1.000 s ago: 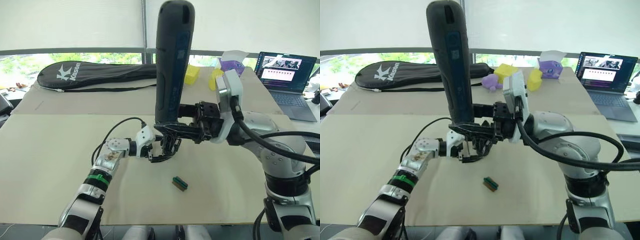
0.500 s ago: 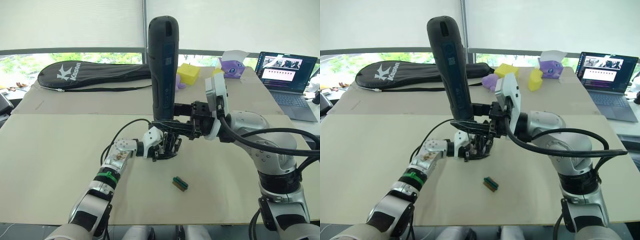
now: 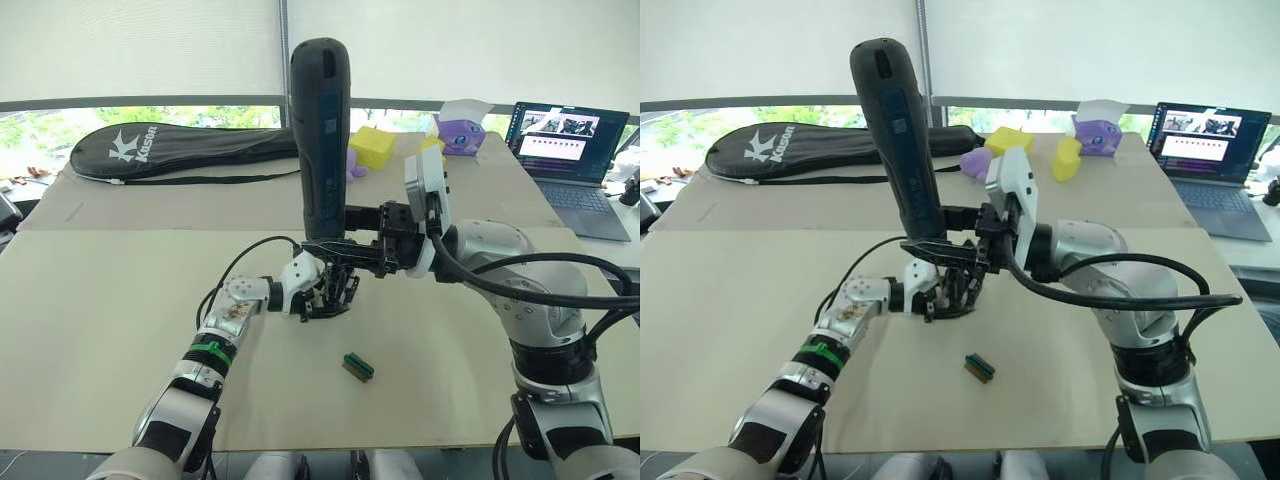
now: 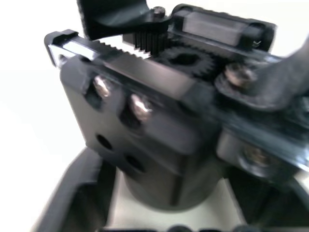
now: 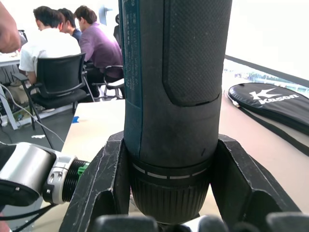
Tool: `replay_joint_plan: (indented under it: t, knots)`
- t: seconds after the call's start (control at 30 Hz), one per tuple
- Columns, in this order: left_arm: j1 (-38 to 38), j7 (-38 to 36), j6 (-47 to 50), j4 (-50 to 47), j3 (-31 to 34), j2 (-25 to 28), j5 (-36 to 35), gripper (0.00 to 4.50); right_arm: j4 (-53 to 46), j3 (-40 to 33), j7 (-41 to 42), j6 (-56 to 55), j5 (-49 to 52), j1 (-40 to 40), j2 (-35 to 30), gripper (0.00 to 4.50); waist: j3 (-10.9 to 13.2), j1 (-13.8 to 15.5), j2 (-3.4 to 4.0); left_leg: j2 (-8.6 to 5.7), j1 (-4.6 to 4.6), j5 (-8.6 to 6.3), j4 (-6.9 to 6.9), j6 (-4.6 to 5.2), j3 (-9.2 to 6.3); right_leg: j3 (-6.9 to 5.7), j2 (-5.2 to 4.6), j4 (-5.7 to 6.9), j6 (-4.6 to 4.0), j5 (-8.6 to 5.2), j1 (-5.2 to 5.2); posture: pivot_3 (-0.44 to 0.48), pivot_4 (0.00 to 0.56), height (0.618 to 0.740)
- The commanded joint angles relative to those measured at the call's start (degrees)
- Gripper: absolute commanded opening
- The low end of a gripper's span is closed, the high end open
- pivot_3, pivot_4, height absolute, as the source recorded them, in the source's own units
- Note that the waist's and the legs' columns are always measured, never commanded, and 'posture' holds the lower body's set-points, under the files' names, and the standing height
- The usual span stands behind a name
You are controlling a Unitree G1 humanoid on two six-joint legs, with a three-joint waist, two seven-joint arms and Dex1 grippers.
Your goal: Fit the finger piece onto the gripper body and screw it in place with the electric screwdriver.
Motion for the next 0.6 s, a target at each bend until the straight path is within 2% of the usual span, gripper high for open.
replay_joint_plan:
  t: [0.03,0.6]
  knots:
    - [0.8,-0.42,-0.22,-3.43,1.27,0.35,-1.33,4.42,-1.38,-0.89,0.75,-2.15,0.08,-1.51,0.71,1.92,0.0,0.06,0.0,0.0,0.0,0.0,0.0,0.0,0.0,0.0,0.0,0.0,0.0,0.0,0.0,0.0,0.15,0.74]
    - [0.42,0.41,0.01,-3.0,0.78,-1.5,-0.82,4.5,-1.02,-0.78,1.97,-2.38,-1.79,-1.49,1.71,1.92,0.0,0.27,0.0,-0.06,-0.02,0.0,0.03,-0.01,-0.01,-0.02,-0.03,-0.01,0.0,0.0,0.02,0.0,0.15,0.74]
